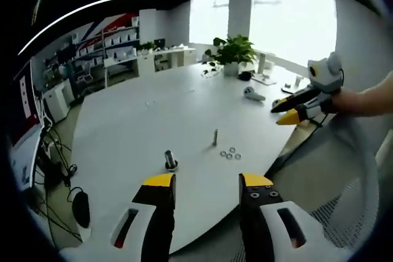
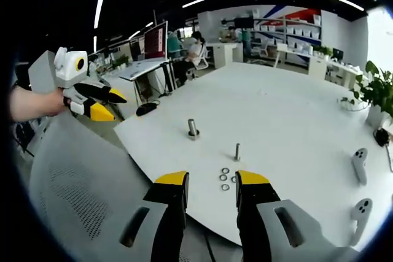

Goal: Place the washer onto the threaded stud by aligning its center hole with the stud, sliding it down to the base, and recovering from edge contact or off-axis alignment until the washer reaches the visible bottom stop.

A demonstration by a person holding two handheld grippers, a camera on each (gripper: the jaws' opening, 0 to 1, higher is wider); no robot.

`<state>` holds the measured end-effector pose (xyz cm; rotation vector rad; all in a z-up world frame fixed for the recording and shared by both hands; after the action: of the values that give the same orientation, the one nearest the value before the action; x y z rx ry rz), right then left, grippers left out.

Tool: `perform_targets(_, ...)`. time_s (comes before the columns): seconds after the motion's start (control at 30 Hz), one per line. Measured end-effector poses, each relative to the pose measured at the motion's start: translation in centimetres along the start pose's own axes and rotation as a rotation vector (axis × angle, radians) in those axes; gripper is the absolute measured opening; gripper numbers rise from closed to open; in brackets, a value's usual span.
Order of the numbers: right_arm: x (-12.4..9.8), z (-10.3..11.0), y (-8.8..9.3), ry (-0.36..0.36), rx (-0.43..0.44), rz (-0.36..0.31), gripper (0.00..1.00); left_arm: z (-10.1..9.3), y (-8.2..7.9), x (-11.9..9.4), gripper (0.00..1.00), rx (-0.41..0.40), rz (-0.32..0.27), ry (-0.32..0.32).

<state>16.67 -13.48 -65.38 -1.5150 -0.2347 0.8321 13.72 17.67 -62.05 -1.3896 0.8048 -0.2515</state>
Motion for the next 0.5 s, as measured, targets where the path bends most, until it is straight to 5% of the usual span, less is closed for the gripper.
perform_targets(0.17,0.0,0.1,0.0,-0.009,-0.015,0.001,0.32,-0.44,-0.13,-0.27,0.36,0.055,-0.008,0.025)
perform_targets(0.37,0.22,0.36,0.01,-0.033,-0.017,0.01,0.32,0.19,0.4,-0.69,0.36,0.018,-0.037,-0.026)
perform_targets(0.5,0.23,0.11,0.08,-0.026,-0.011,0.013,0.32,-0.08,0.41,-0.37,0.36,0.068,-0.037,-0.031)
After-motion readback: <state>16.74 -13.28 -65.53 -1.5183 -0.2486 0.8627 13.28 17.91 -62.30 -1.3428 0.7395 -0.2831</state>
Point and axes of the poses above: the point that each gripper's makers call its tool centre point, and the gripper's own axes: x roughly forward along the fingers, z roughly to its left, y roughly out of its underside, the point moved 10 cm from there along -x, roughly backward along the fingers, and after that the axes turned 13 degrees about -z, right-handed, at the moved point
